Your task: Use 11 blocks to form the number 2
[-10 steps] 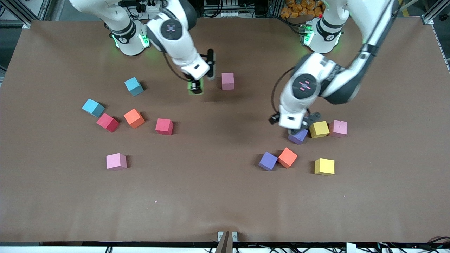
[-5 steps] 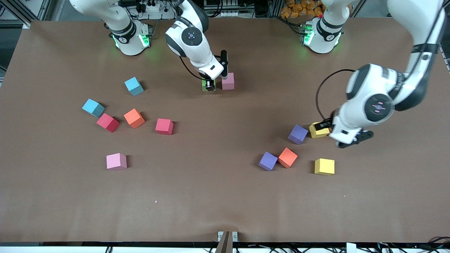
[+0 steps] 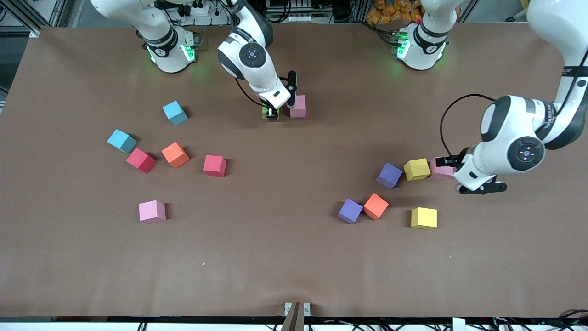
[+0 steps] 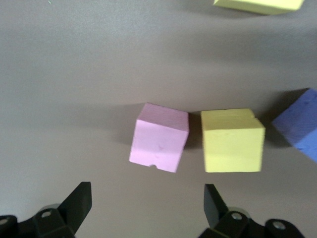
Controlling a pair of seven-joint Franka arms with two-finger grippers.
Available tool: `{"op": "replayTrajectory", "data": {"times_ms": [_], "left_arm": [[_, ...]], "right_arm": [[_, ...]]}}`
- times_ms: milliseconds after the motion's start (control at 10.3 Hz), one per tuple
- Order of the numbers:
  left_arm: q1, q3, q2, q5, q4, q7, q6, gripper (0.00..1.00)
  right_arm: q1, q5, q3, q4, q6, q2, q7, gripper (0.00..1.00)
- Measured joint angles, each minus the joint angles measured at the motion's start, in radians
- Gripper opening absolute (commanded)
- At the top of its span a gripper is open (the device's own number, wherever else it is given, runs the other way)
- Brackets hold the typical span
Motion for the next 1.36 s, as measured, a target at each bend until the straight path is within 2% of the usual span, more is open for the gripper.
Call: {"op": "replayTrajectory", "data": {"times_ms": [387,581,775,1356], "left_arm": [[0.087,0.000,0.014,0.000,-0.123,0.108,0.179,1.00],[0.084,-0.006,0.018,0.008,-0.126,0.110,0.184,1.00],[0.084,-0.009,0.027,0.041,-0.127,0.111,0.187,1.00],[0.081,-0.012,0.079,0.041,-0.127,0.111,0.237,1.00]], "right_arm": [[0.020,0.000,0.006,-0.001,0.104,0.071,0.000,0.38],[0.028,-0.001,0.006,0.000,0.136,0.103,0.000,0.38],[0.029,-0.001,0.007,0.002,0.138,0.104,0.000,0.38],[0.053,-0.001,0.010,0.002,0.155,0.104,0.000,0.38]]}}
